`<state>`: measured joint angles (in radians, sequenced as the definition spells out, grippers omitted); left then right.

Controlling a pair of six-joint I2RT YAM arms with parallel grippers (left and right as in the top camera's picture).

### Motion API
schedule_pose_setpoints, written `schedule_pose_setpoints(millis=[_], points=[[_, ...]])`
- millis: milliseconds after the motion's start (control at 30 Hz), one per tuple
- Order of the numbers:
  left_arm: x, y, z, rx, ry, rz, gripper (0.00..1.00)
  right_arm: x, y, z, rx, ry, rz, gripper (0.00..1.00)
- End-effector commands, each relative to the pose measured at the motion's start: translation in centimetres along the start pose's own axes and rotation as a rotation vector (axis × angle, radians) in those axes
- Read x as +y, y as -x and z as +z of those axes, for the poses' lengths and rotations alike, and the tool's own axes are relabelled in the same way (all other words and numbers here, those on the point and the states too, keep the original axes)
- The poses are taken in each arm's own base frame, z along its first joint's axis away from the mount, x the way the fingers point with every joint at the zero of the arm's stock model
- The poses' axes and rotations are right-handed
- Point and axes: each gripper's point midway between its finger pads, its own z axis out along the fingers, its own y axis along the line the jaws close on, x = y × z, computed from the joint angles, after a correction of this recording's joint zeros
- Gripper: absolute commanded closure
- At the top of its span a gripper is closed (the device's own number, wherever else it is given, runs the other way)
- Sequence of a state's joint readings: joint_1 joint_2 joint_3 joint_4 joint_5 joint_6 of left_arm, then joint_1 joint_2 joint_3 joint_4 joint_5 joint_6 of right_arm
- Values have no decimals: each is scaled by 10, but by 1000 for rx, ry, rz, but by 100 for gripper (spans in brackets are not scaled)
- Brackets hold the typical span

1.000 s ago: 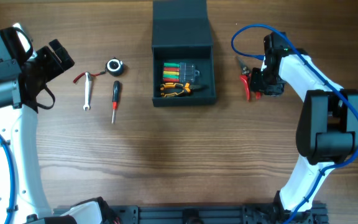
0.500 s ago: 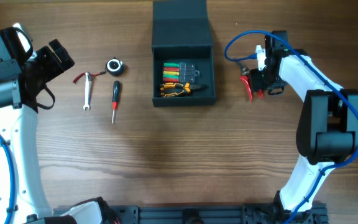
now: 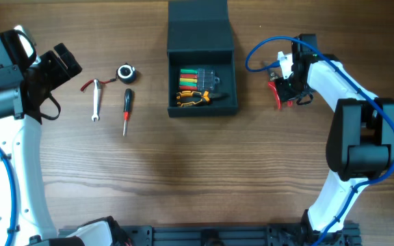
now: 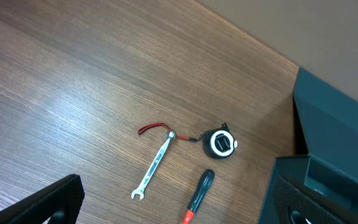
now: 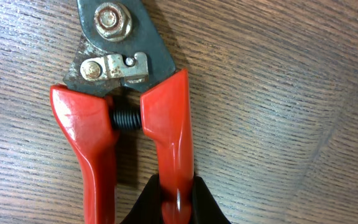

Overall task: Pack container
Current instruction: 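Grasp the red-handled shears with the right gripper and lift, then carry the shears into the box and open the right gripper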

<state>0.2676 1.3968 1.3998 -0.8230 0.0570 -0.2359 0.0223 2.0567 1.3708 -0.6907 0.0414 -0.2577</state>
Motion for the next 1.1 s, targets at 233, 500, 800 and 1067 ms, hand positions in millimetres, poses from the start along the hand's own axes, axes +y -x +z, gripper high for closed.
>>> schedule_pose_setpoints(millis=[233, 500, 800, 1067], points=[[1, 8, -3, -22, 4, 20, 0, 22, 55, -83, -207, 109, 41, 96], [1, 8, -3, -22, 4, 20, 0, 104, 110, -215, -542, 149, -176, 96], [1, 8, -3, -22, 4, 20, 0, 215, 102, -178, -540, 140, -942, 96], [1, 8, -3, -22, 4, 20, 0, 211, 89, -90, -362, 72, -1338, 96]])
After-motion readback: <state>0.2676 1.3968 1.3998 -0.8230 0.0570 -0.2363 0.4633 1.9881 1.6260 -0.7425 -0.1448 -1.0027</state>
